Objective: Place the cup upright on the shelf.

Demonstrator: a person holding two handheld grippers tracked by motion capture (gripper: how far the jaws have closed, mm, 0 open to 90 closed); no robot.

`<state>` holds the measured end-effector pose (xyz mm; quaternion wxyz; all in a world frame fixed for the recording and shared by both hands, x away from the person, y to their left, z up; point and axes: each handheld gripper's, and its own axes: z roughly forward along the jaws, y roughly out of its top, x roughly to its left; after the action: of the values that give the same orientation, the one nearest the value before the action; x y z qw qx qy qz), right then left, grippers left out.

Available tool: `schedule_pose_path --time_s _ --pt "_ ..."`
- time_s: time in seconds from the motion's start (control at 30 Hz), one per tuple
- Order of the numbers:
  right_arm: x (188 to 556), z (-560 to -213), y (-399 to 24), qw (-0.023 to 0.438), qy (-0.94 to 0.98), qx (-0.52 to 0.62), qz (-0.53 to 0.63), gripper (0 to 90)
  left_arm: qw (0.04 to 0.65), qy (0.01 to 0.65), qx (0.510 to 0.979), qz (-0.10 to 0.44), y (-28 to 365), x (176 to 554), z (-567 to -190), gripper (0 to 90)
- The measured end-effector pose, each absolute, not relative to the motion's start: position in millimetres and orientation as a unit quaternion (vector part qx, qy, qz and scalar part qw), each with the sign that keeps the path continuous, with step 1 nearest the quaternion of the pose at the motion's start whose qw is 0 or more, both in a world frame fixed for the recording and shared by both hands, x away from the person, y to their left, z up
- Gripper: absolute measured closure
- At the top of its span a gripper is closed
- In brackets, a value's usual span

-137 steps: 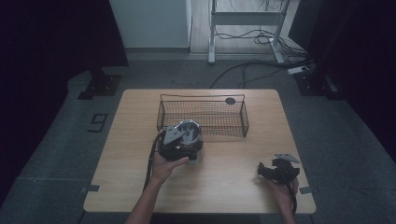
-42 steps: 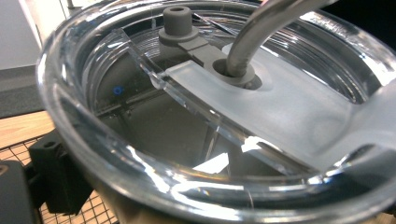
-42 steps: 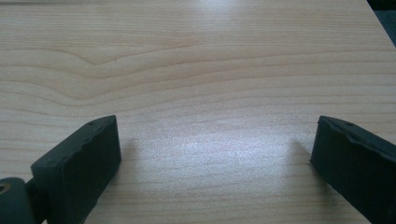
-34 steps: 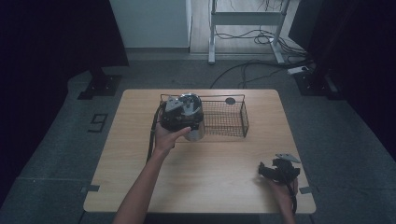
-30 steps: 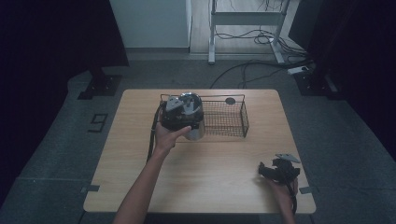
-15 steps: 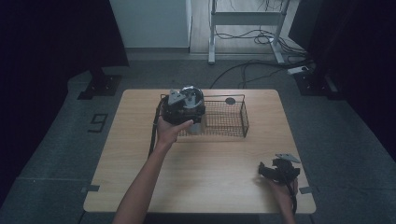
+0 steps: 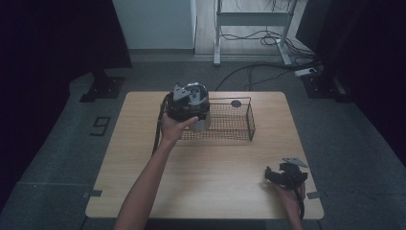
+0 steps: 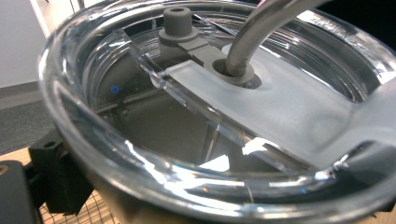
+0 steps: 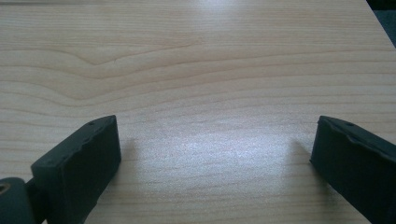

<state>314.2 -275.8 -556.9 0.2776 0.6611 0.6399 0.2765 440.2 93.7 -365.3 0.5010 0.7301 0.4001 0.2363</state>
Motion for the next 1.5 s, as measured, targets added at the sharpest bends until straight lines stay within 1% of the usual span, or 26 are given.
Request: schedule_pose_path --time_s 0.67,1.5 --pt "314 -557 -276 0.277 0.640 0.661 0.276 1.3 0.498 0.422 0.722 0.229 99 470 -376 3.9" --pt "314 -557 -276 0.277 0.640 0.662 0.276 1.3 0.467 0.446 0.729 0.227 85 497 -406 3.8"
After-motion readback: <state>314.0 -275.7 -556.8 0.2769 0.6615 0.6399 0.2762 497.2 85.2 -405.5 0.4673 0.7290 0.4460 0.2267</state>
